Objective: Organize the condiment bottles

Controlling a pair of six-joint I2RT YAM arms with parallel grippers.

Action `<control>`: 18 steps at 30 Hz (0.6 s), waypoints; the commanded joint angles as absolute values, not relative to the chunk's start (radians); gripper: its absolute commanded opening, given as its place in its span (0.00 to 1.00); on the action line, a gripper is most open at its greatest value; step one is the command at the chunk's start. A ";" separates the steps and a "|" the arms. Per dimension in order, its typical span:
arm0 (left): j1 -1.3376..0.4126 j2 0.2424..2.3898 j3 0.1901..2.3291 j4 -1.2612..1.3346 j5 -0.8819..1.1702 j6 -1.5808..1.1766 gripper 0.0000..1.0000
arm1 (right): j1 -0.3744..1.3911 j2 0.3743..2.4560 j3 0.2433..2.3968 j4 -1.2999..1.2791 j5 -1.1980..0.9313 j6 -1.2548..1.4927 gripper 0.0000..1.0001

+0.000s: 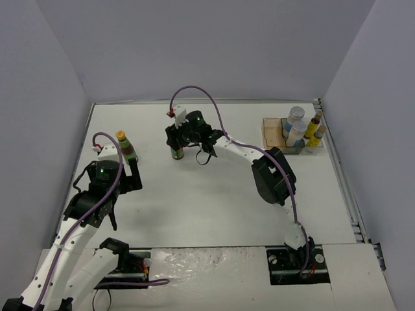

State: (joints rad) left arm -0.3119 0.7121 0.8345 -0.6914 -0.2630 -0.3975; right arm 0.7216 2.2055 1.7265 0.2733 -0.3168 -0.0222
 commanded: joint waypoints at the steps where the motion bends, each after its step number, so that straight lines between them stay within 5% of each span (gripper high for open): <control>1: -0.307 0.730 0.847 -0.648 -0.276 -0.391 0.97 | 0.720 2.145 1.737 0.371 -0.279 -0.034 0.41; 5: -0.307 0.734 0.847 -0.646 -0.272 -0.390 0.97 | 0.690 2.072 1.653 0.410 -0.268 -0.028 0.15; 9: -0.307 0.732 0.847 -0.644 -0.270 -0.389 0.97 | 0.641 1.987 1.588 0.413 -0.263 -0.030 0.00; 18: -0.305 0.738 0.848 -0.645 -0.267 -0.388 0.97 | 0.423 1.779 1.489 0.343 -0.250 -0.059 0.00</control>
State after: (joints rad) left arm -0.3119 0.7275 0.8337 -0.6914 -0.2623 -0.3973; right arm 0.5380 1.9784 1.4611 0.2530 -0.2812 -0.0302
